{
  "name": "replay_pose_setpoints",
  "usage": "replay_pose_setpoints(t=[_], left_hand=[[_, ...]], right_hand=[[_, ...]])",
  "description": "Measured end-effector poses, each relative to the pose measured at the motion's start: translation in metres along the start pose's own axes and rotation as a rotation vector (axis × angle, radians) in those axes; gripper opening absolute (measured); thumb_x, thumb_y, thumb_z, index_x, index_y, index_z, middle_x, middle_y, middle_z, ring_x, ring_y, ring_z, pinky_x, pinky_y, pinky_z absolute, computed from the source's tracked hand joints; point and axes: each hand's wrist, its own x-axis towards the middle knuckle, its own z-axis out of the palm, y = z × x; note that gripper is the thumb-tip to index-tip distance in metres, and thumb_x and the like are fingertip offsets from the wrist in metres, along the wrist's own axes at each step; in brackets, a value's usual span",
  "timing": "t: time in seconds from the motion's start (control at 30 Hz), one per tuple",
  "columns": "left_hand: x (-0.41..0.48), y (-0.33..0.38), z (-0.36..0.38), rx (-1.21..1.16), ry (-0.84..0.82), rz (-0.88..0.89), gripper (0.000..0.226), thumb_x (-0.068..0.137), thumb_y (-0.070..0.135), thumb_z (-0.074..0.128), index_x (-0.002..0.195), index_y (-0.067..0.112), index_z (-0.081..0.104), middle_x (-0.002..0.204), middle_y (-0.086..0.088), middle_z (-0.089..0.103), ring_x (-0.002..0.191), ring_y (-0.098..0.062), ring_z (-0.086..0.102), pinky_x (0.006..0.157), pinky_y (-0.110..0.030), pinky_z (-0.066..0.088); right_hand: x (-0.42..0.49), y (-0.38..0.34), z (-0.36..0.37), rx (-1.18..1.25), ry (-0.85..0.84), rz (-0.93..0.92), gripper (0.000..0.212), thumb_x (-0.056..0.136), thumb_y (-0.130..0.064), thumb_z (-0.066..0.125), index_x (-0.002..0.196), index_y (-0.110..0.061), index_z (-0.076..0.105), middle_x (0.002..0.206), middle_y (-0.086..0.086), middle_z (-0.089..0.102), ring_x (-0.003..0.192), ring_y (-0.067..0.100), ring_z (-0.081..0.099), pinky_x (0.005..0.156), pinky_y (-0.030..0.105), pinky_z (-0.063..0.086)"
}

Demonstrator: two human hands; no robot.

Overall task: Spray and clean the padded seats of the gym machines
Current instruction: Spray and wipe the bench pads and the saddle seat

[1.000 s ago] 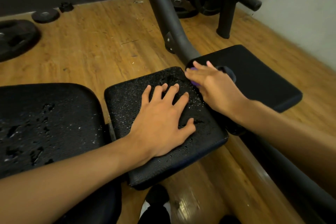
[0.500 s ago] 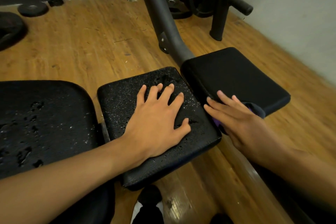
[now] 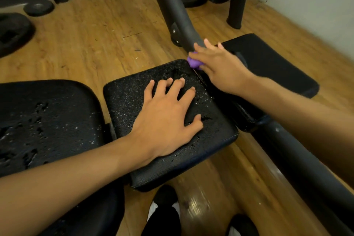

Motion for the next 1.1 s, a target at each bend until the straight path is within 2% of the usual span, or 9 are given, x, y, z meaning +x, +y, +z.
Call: replay_pose_setpoints(t=[0.17,0.33,0.43,0.5,0.67,0.77,0.87,1.0,1.1], left_hand=[[0.000,-0.001,-0.001,-0.002,-0.006,-0.005,0.077,0.089,0.066,0.023,0.151,0.025,0.044,0.157,-0.005,0.039,0.145,-0.032,0.031,0.122,-0.058,0.018],[-0.002,0.003,-0.003,0.008,-0.013,-0.017,0.079,0.089,0.067,0.019,0.153,0.026,0.041,0.159,-0.005,0.036,0.147,-0.030,0.029,0.123,-0.057,0.018],[-0.002,0.002,-0.003,0.009,-0.006,-0.020,0.078,0.090,0.067,0.019,0.153,0.026,0.041,0.159,-0.005,0.036,0.147,-0.030,0.029,0.122,-0.058,0.019],[-0.002,0.002,-0.002,0.007,-0.002,-0.015,0.077,0.090,0.066,0.021,0.152,0.025,0.043,0.158,-0.005,0.038,0.146,-0.031,0.031,0.122,-0.058,0.020],[-0.001,0.001,0.000,-0.006,0.005,-0.010,0.076,0.090,0.066,0.025,0.149,0.023,0.047,0.155,-0.005,0.041,0.143,-0.031,0.034,0.121,-0.059,0.021],[0.000,0.001,-0.001,-0.006,-0.002,-0.010,0.076,0.090,0.066,0.025,0.149,0.024,0.047,0.155,-0.004,0.041,0.142,-0.031,0.034,0.121,-0.059,0.021],[0.000,0.000,-0.001,-0.006,-0.007,-0.010,0.076,0.089,0.067,0.024,0.149,0.025,0.046,0.154,-0.004,0.041,0.143,-0.030,0.033,0.122,-0.059,0.020],[0.000,0.002,-0.002,-0.003,-0.014,-0.012,0.078,0.089,0.067,0.021,0.150,0.025,0.044,0.156,-0.005,0.039,0.144,-0.031,0.032,0.122,-0.059,0.020],[-0.001,0.002,-0.003,-0.001,-0.016,-0.015,0.080,0.089,0.067,0.019,0.152,0.025,0.042,0.158,-0.006,0.038,0.146,-0.031,0.030,0.122,-0.058,0.020]], right_hand=[[-0.114,-0.012,-0.002,0.026,0.026,0.034,0.053,0.098,-0.013,0.052,0.149,-0.027,0.043,0.161,-0.005,0.032,0.152,0.013,0.018,0.124,0.035,0.007],[-0.182,-0.017,0.006,0.081,0.143,0.111,0.058,0.093,-0.007,0.060,0.148,-0.021,0.047,0.156,-0.005,0.040,0.151,0.015,0.024,0.124,0.046,0.019],[-0.178,-0.006,0.001,0.114,0.151,0.146,0.056,0.095,-0.014,0.053,0.149,-0.025,0.042,0.157,-0.007,0.036,0.151,0.013,0.021,0.125,0.041,0.018],[-0.166,0.013,-0.005,0.157,0.178,0.204,0.053,0.096,-0.012,0.050,0.147,-0.026,0.046,0.155,-0.007,0.036,0.150,0.012,0.022,0.124,0.037,0.016],[-0.134,0.071,-0.019,0.152,0.186,0.400,0.050,0.102,-0.008,0.047,0.147,-0.029,0.047,0.156,-0.009,0.030,0.149,0.011,0.013,0.125,0.043,0.010],[-0.111,0.096,-0.026,0.152,0.174,0.517,0.048,0.102,-0.008,0.044,0.146,-0.029,0.048,0.160,-0.002,0.034,0.153,0.019,0.013,0.126,0.048,0.009],[-0.099,0.095,-0.023,0.119,0.162,0.591,0.044,0.105,-0.012,0.041,0.144,-0.029,0.049,0.160,0.001,0.033,0.153,0.024,0.015,0.125,0.046,0.010],[-0.114,0.042,-0.011,0.108,0.167,0.472,0.048,0.104,-0.020,0.045,0.150,-0.033,0.041,0.158,-0.008,0.037,0.149,0.016,0.027,0.124,0.046,0.019],[-0.135,-0.018,-0.002,0.136,0.131,0.286,0.050,0.100,-0.019,0.044,0.149,-0.030,0.044,0.156,-0.011,0.036,0.148,0.007,0.024,0.123,0.033,0.012]])
